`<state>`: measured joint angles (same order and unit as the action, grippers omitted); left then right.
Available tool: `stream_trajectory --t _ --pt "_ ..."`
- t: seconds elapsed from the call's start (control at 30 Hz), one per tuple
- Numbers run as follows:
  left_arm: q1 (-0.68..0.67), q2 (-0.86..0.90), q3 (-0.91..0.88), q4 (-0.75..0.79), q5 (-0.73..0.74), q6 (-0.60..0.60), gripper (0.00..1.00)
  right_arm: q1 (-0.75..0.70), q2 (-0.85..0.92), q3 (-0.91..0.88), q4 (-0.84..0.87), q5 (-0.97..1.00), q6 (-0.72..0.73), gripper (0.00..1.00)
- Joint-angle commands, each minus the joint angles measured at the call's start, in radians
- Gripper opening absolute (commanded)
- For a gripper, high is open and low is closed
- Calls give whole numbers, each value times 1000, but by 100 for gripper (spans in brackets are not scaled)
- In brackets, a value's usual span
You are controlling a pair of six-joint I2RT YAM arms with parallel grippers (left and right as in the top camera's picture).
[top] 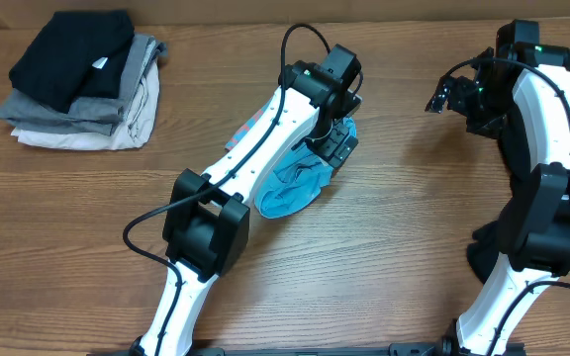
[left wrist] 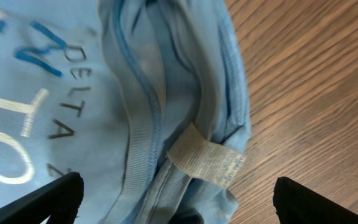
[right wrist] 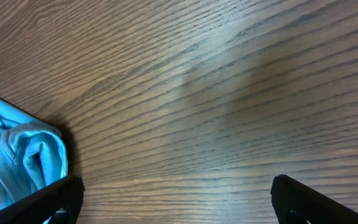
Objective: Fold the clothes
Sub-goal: 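Carry the blue shirt with the left gripper to the clothes stack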
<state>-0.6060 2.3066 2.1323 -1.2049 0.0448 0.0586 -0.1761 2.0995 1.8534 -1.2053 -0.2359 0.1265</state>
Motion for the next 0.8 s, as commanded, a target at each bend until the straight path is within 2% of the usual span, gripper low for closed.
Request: stream_trajectory --t 0.0,0.17,0.3,0.57,0.6,0.7,0.77 --pt "7 19 -38 16 26 14 100 -4 2 15 1 2 -3 100" --pt "-5 45 -111 32 34 121 100 -4 2 15 8 3 -3 100" --pt "-11 45 -152 35 27 130 100 -4 2 15 11 3 -3 100" --pt "-10 45 -324 204 -90 143 100 -4 2 15 10 2 -2 100" --pt "-10 45 -350 242 -99 143 97 -4 2 15 11 2 -2 100" --pt "-9 45 -383 302 -109 143 79 -4 2 15 10 2 -2 100" --pt "-9 45 -402 343 -111 143 56 -4 2 15 10 2 -2 100"
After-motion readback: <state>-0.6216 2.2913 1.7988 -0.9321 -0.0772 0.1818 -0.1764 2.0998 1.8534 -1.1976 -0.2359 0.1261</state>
